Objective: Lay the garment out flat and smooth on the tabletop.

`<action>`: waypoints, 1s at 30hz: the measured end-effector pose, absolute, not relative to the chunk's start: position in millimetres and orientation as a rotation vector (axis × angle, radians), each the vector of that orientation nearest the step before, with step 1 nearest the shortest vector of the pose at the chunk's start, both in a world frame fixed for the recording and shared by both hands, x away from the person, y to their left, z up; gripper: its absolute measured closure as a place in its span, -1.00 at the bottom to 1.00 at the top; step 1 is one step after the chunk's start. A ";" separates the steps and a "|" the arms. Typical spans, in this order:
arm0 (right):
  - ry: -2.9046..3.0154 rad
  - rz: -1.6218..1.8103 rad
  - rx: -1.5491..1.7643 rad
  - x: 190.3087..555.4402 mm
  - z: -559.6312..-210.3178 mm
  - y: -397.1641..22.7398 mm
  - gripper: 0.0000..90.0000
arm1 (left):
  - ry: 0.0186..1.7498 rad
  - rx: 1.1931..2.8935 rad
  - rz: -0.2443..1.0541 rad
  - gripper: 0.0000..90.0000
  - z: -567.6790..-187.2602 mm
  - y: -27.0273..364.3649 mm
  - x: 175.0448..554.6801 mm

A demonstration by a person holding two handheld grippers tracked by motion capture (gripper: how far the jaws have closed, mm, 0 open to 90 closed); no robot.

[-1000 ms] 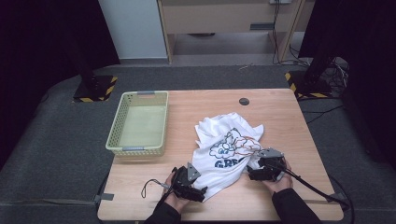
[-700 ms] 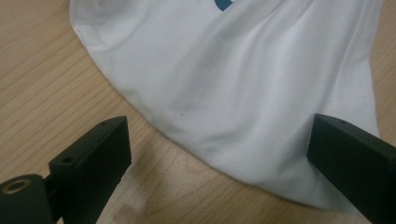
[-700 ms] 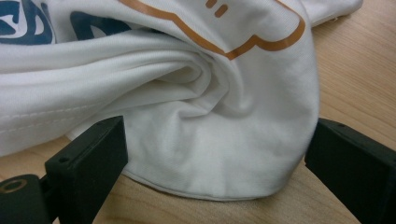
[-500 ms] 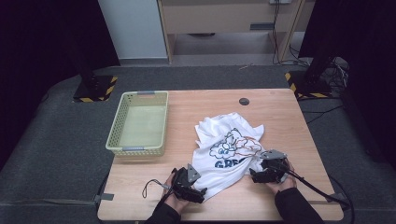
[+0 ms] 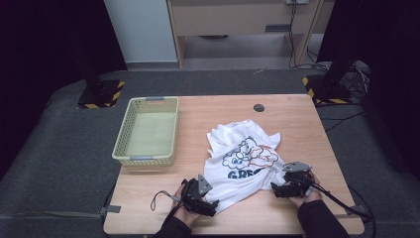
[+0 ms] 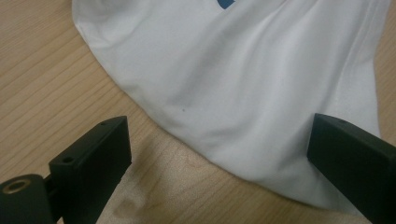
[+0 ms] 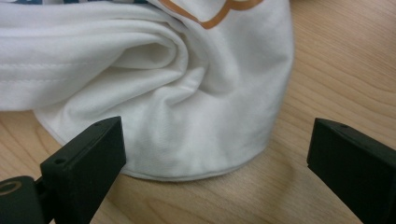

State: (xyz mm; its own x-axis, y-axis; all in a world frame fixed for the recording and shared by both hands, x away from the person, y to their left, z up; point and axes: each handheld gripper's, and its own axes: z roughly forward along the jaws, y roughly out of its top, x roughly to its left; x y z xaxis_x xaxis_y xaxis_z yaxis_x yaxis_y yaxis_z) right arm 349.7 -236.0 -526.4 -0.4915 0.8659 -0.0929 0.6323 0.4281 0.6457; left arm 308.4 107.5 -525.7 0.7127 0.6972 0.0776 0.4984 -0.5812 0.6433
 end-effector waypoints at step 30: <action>2.221 0.721 1.338 341.7 -525.4 -291.2 -0.93 | 0.920 2.324 0.417 -0.87 -524.9 116.9 305.9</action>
